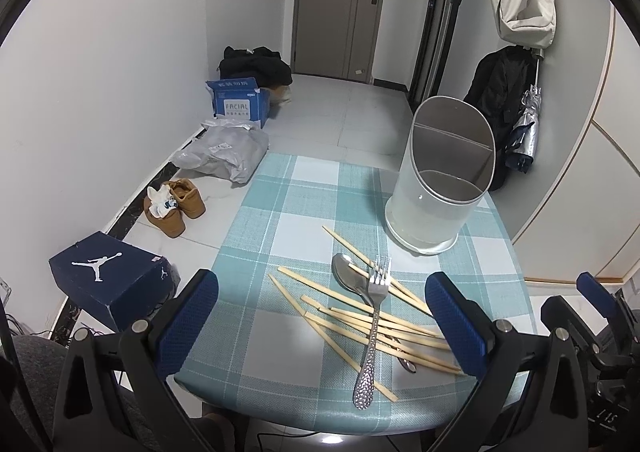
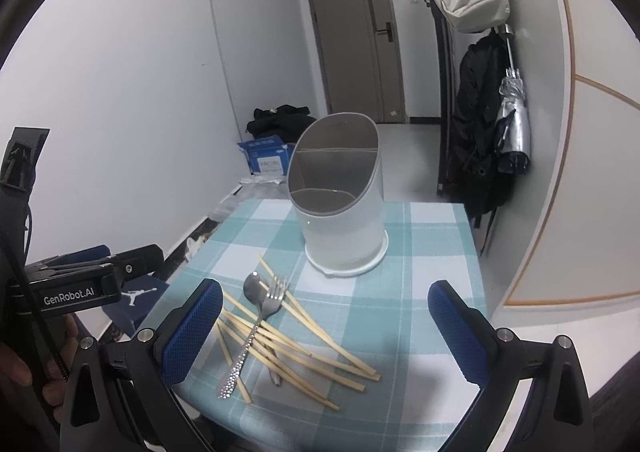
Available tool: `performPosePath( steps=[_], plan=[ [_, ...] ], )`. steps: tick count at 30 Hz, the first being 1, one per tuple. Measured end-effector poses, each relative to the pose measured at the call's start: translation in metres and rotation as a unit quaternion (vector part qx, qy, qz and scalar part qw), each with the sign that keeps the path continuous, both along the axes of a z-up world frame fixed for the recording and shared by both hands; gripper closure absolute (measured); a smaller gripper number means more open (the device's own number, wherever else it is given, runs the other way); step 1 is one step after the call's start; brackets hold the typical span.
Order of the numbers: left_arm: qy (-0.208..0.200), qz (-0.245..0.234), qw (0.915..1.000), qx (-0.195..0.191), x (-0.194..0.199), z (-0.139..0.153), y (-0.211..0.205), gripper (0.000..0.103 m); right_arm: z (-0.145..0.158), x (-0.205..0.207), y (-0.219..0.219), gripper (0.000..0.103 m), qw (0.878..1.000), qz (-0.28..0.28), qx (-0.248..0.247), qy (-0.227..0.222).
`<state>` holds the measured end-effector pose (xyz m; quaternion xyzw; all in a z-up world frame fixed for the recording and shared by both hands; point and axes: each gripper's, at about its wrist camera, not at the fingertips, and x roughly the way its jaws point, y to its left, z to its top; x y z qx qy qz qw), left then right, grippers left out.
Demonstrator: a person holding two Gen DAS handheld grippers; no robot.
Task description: Organize utensils
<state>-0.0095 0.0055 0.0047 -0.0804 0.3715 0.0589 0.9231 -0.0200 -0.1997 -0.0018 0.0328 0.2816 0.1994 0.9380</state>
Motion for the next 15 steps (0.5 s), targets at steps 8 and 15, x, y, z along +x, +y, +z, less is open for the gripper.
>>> performPosePath(
  steps=[8,15],
  plan=[
    [0.005,0.001,1.0000,-0.001,0.0018,-0.0019,0.0004,0.001,0.0000,-0.0002,0.0008,0.000,1.000,0.001,0.002,-0.005],
    [0.007,0.002,1.0000,-0.003,0.0019,-0.0029,0.0004,0.001,-0.0003,0.0014,-0.0005,0.000,1.000,0.000,0.007,-0.006]
  ],
)
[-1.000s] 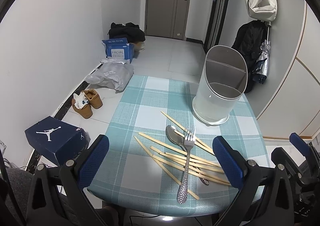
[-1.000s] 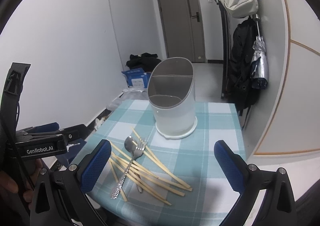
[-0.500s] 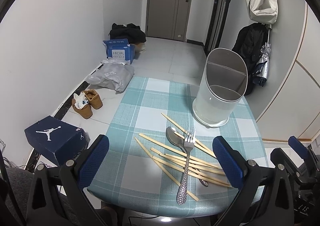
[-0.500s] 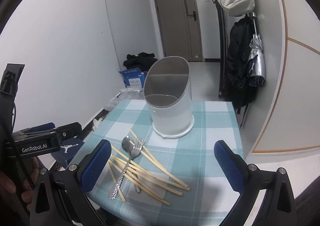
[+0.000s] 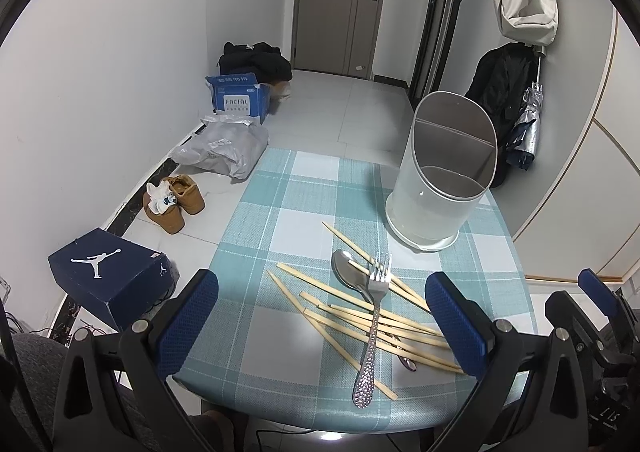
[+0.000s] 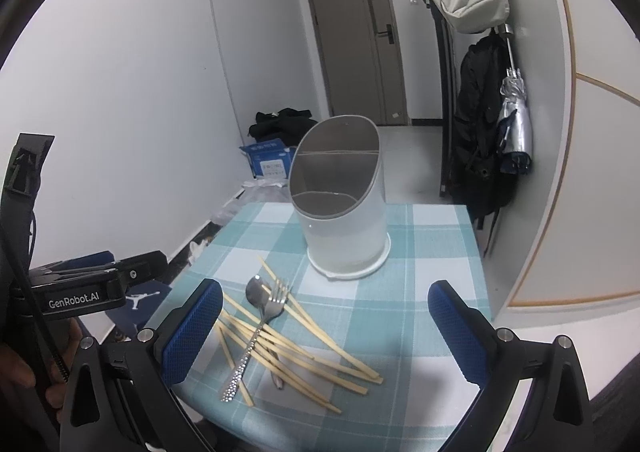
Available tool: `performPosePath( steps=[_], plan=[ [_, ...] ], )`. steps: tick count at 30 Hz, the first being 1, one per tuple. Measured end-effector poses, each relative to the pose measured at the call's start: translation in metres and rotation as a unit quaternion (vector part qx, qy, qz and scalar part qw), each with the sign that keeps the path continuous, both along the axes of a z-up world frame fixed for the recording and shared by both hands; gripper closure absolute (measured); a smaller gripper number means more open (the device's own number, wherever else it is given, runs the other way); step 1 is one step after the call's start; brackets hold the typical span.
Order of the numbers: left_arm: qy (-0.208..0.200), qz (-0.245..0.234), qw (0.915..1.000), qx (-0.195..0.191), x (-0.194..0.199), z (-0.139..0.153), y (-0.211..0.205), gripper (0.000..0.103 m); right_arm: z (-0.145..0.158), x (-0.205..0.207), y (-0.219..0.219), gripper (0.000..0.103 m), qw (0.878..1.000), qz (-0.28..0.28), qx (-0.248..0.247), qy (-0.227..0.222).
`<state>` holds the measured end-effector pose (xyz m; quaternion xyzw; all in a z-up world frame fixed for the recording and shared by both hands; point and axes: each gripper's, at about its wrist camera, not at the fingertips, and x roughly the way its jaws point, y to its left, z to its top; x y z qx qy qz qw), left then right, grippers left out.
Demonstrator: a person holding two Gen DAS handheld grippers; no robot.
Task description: Organize utensils
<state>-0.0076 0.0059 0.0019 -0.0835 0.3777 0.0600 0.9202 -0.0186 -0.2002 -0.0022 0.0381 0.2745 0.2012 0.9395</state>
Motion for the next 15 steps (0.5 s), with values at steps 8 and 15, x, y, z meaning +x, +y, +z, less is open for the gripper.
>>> performPosePath(
  steps=[8,15],
  plan=[
    [0.005,-0.002,1.0000,-0.002,0.001,-0.001,-0.001,0.001,-0.002,0.002,0.001,0.000,1.000,0.003,0.002,0.002],
    [0.018,0.001,0.9996,-0.020,0.008,-0.005,0.005,0.001,-0.008,0.012,0.010,0.000,0.999,0.029,0.010,0.025]
  ],
)
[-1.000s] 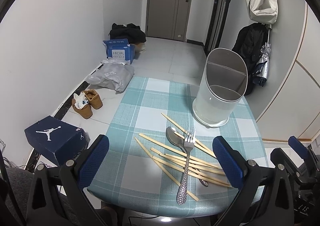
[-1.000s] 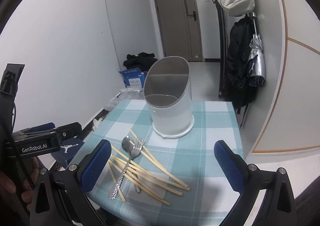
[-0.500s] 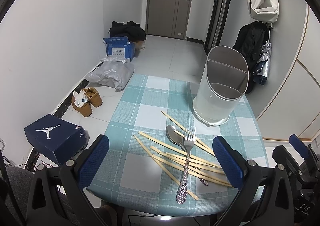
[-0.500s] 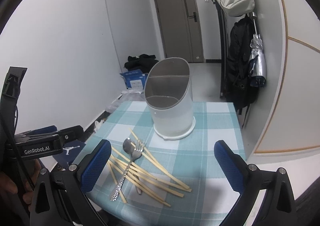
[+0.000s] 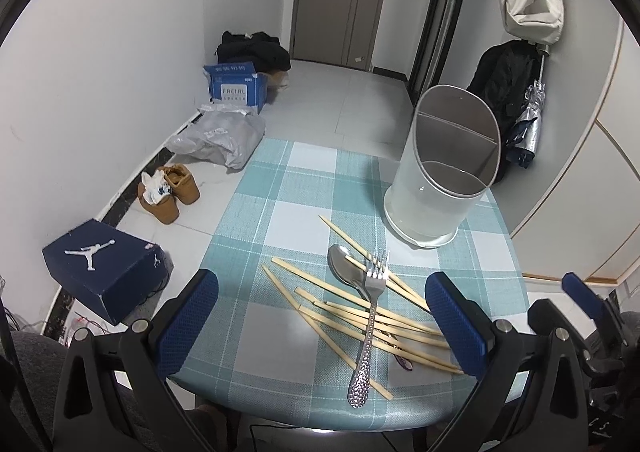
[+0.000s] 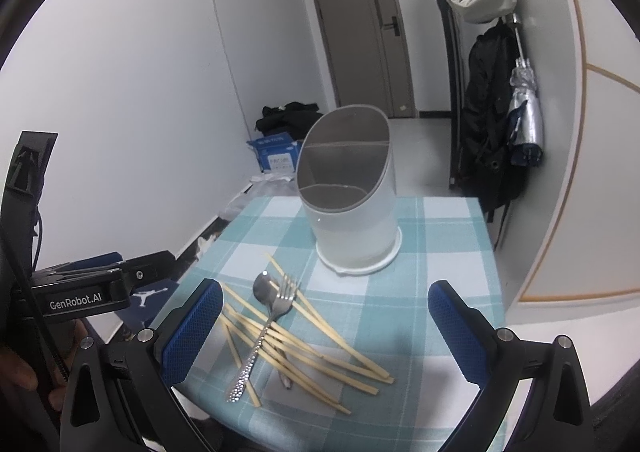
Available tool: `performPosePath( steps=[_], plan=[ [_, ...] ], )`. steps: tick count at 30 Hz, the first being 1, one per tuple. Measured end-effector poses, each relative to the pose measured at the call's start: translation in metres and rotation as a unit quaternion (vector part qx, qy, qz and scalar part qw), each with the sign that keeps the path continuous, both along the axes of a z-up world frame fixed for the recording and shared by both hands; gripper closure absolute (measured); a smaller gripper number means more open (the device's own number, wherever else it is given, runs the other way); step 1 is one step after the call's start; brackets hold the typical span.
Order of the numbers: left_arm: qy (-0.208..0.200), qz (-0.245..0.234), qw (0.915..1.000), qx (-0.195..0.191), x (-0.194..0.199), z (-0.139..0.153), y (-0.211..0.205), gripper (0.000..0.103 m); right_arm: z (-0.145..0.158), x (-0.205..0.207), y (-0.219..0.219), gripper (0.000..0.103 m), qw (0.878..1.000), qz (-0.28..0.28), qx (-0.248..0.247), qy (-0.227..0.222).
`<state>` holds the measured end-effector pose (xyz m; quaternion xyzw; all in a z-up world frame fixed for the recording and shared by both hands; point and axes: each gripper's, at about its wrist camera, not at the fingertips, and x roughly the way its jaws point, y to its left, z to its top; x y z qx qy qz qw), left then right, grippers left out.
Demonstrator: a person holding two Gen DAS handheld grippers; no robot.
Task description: Organize utensils
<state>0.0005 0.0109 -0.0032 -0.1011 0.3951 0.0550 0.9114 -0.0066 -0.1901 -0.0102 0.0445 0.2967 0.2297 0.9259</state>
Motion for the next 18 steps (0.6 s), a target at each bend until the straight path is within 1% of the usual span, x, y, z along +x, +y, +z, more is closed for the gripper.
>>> performPosePath(
  steps=[2,5,10,11,14,16,17,18],
  plan=[
    [0.009,0.009,0.9998,-0.013,0.004,-0.002,0.008,0.001,-0.002,0.005,0.004,0.000,1.000,0.009,0.000,0.010],
    [0.021,0.026,0.9988,-0.035,0.012,-0.007,0.021,0.001,-0.006,0.019,0.013,0.006,0.999,0.029,0.001,0.031],
    [0.041,0.048,0.9962,-0.061,0.025,-0.016,0.041,0.001,-0.020,0.049,0.034,0.023,0.995,0.062,-0.002,0.083],
    [0.046,0.052,0.9954,-0.066,0.027,-0.019,0.045,0.001,-0.024,0.056,0.040,0.025,0.993,0.069,-0.005,0.094],
    [0.058,0.061,0.9935,-0.077,0.035,-0.025,0.053,0.001,-0.039,0.074,0.056,0.034,0.988,0.090,-0.011,0.124],
    [0.066,0.067,0.9916,-0.089,0.039,-0.028,0.060,0.001,-0.049,0.084,0.066,0.043,0.985,0.101,-0.015,0.143],
    [0.069,0.068,0.9910,-0.092,0.041,-0.029,0.061,0.001,-0.056,0.091,0.074,0.044,0.982,0.110,-0.019,0.155],
    [0.073,0.070,0.9904,-0.094,0.043,-0.030,0.064,0.001,-0.061,0.095,0.079,0.050,0.980,0.114,-0.021,0.160]
  ],
)
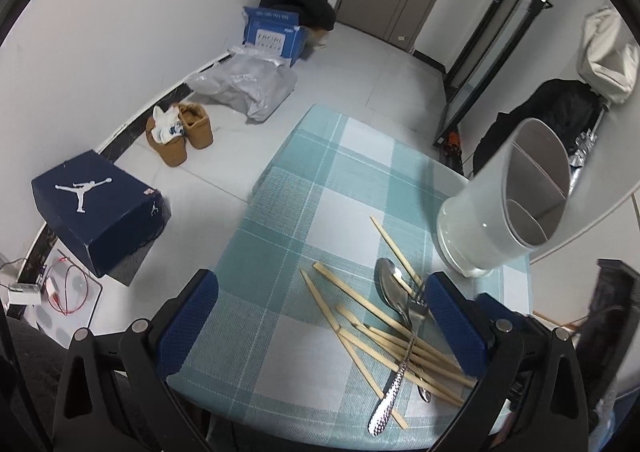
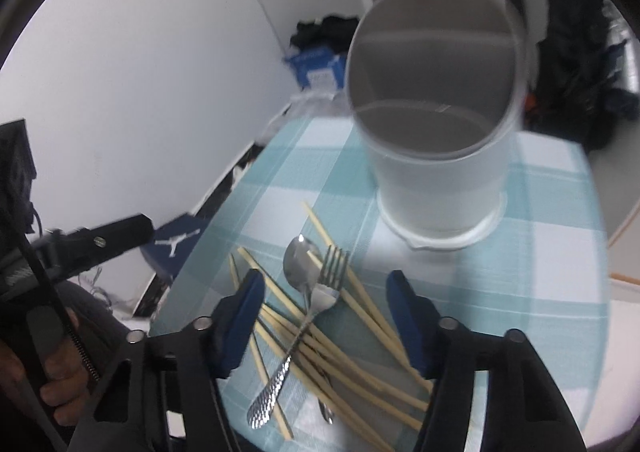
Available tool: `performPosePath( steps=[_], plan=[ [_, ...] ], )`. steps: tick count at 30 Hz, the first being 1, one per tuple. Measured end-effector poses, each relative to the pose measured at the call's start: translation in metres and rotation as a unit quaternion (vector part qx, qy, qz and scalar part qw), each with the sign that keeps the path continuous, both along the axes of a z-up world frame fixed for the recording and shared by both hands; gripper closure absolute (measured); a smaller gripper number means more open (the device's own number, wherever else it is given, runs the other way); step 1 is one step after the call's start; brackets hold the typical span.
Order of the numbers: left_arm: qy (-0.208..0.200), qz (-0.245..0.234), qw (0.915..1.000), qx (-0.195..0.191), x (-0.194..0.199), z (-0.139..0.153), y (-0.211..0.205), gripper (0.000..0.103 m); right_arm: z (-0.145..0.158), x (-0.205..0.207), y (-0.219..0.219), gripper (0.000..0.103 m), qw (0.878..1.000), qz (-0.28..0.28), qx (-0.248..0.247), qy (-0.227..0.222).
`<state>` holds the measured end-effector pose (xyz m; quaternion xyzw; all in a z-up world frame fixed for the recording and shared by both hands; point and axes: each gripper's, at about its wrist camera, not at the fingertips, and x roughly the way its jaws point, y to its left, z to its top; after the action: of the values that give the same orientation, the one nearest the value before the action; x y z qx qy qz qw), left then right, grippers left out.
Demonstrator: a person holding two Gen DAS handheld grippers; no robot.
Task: Organize utensils
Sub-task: 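Move the left gripper to the silver spoon while the right gripper grasps the fork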
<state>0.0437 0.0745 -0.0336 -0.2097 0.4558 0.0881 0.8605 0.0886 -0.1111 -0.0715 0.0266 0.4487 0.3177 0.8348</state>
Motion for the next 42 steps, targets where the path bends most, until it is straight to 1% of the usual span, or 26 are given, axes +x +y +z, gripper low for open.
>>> performPosePath(
  steps=[1,6,9,11,13,15,17,19,21,22,24,26,33,37,42],
  plan=[
    [0.004,0.001,1.0000,-0.005,0.002,-0.002,0.002,0.001,-0.003,0.003,0.003,0.053,1.000,0.002,-0.003,0.002],
    [0.016,0.006,0.9997,-0.020,0.011,-0.007,0.009,0.001,-0.027,0.022,0.018,0.056,0.999,0.011,-0.016,0.026],
    [0.023,0.005,0.9995,-0.019,0.015,-0.010,0.009,0.001,-0.030,0.024,0.023,0.058,0.999,0.028,-0.021,0.020],
    [0.027,0.005,0.9994,-0.019,0.017,-0.011,0.010,0.001,-0.033,0.024,0.026,0.063,0.999,0.033,-0.025,0.021],
    [0.033,0.006,0.9993,-0.014,0.018,-0.013,0.010,0.001,-0.034,0.026,0.025,0.078,0.999,0.030,-0.028,0.025],
    [0.034,0.008,0.9993,-0.016,0.019,-0.014,0.010,0.001,-0.035,0.026,0.022,0.082,0.999,0.026,-0.024,0.028],
    [0.038,0.010,0.9992,-0.009,0.020,-0.015,0.010,0.001,-0.034,0.029,0.023,0.086,0.999,0.023,-0.019,0.032],
    [0.038,0.010,0.9992,-0.009,0.020,-0.015,0.009,0.001,-0.034,0.031,0.019,0.094,0.999,0.020,-0.013,0.033],
    [0.039,0.011,0.9992,0.000,0.021,-0.016,0.008,0.001,-0.032,0.031,0.016,0.096,0.999,0.015,-0.009,0.032],
    [0.040,0.011,0.9991,0.001,0.022,-0.017,0.007,0.001,-0.032,0.031,0.015,0.098,0.999,0.015,-0.006,0.034],
    [0.040,0.009,0.9991,0.000,0.022,-0.018,0.006,0.001,-0.031,0.030,0.014,0.100,0.999,0.014,-0.002,0.034],
    [0.042,0.008,0.9991,0.006,0.022,-0.018,0.004,0.001,-0.030,0.027,0.015,0.101,0.999,0.014,0.003,0.032],
    [0.045,0.002,0.9989,0.013,0.023,-0.021,0.000,0.001,-0.012,0.017,0.005,0.102,1.000,0.010,0.015,0.004],
    [0.059,0.001,0.9981,0.014,0.026,-0.028,-0.001,0.001,0.001,0.008,-0.004,0.102,1.000,0.007,0.017,-0.022],
    [0.095,-0.041,0.9943,0.023,0.036,-0.040,-0.017,0.001,0.020,-0.005,-0.026,0.102,0.998,0.003,0.019,-0.060]
  ],
)
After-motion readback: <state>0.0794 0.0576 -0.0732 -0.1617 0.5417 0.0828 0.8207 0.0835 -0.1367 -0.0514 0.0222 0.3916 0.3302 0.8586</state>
